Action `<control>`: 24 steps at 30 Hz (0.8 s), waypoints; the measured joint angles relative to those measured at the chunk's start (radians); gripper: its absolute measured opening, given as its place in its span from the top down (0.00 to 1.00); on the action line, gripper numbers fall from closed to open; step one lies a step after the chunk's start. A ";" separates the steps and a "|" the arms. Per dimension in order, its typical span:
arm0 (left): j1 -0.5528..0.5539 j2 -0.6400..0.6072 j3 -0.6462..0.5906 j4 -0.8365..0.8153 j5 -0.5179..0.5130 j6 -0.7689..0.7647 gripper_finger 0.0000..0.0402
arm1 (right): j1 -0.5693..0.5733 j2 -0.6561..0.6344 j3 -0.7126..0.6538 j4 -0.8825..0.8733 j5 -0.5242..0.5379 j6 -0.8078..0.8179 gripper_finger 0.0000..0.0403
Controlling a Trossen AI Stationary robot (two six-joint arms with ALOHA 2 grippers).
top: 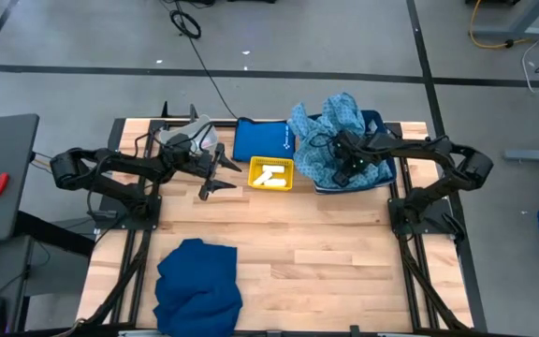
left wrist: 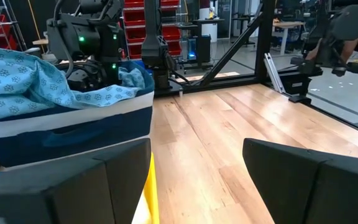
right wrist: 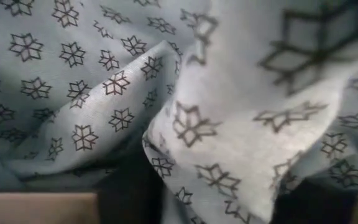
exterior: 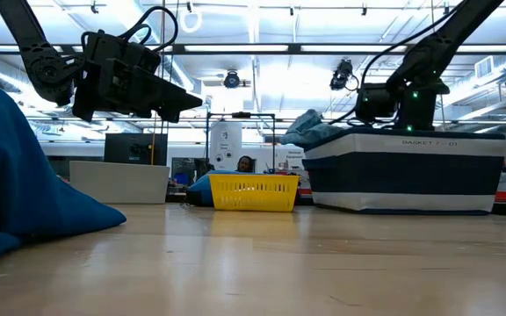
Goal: Pick & place medical supplies in basket/bin
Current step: Put the light blue patient gown into the blue bin
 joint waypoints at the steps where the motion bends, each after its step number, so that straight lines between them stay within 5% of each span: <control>1: 0.000 0.000 0.000 0.000 0.000 0.003 0.36 | 0.003 0.000 0.000 0.000 0.002 0.001 0.55; 9: 0.000 0.000 0.000 0.000 0.000 0.007 0.36 | 0.005 -0.001 0.029 -0.030 0.045 0.070 0.37; 24: 0.000 0.000 0.000 -0.006 0.000 0.007 0.36 | 0.004 -0.003 0.369 -0.264 0.063 0.061 0.35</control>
